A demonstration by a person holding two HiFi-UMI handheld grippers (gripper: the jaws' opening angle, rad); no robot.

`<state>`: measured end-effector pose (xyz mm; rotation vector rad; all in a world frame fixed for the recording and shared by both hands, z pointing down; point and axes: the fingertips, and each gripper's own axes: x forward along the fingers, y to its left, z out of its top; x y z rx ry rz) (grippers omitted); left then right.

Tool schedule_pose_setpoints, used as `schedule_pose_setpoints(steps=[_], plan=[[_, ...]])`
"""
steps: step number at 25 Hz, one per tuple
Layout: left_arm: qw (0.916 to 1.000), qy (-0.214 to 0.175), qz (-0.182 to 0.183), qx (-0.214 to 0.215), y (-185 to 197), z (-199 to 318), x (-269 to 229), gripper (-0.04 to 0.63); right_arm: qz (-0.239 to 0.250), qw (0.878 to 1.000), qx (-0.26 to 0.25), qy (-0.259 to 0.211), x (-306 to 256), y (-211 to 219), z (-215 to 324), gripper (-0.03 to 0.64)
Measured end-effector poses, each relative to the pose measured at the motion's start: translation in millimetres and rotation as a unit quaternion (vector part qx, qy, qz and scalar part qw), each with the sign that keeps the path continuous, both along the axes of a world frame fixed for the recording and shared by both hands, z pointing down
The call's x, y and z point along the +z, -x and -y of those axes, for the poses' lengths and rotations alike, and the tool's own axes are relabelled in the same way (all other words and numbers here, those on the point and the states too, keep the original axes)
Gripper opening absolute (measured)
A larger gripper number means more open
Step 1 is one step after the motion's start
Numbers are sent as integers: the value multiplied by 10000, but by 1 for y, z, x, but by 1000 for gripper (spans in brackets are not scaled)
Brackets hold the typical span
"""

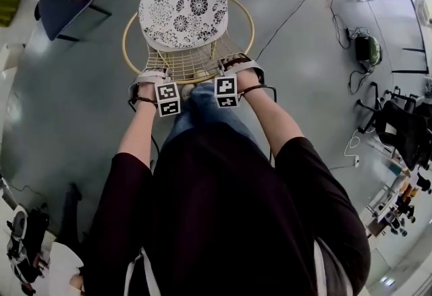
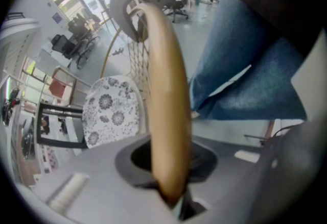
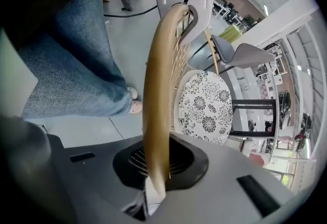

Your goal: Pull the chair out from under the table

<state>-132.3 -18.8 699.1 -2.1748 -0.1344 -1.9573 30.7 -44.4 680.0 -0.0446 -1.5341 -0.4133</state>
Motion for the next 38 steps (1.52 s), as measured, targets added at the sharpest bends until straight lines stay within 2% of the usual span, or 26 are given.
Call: schedule_pose_setpoints(steps=[11, 18, 19, 21, 22, 24, 28, 31, 34, 36, 38], plan=[[9999, 137, 10, 39, -3, 7, 8, 66, 34, 9999, 27, 152, 7, -2, 6, 25], [9997, 236, -43, -108, -3, -3, 3, 82, 105, 9997, -38, 213, 3, -1, -1, 26], [9992, 359, -50, -156, -4, -5, 3, 102, 144, 9994, 16, 306, 4, -2, -2, 26], [9974, 658, -110, -265, -9, -8, 1, 224, 246, 9983, 155, 499, 4, -5, -3, 47], [9965, 735, -206, -331, -13, -8, -2, 247, 334, 9976, 232, 565, 3, -5, -3, 74], [9945, 727, -520, -544, -19, -6, -12, 247, 610, 9954, 426, 606, -5, -3, -2, 97], [9849, 622, -1165, -1121, -20, -1, -43, 245, 1150, 9888, 735, 608, -33, -5, 1, 118], [9757, 528, -1522, -1485, -14, 1, -67, 225, 1332, 9847, 904, 664, -52, -14, -1, 123], [9630, 373, -1903, -1870, -9, 10, -97, 169, 1536, 9801, 1093, 617, -74, -21, 2, 122], [9528, 123, -2166, -2125, -7, 21, -120, 92, 1735, 9751, 1297, 473, -92, -24, 11, 88], [9447, -181, -2346, -2284, -4, 37, -143, 45, 1971, 9672, 1589, 227, -112, -25, 27, 46]])
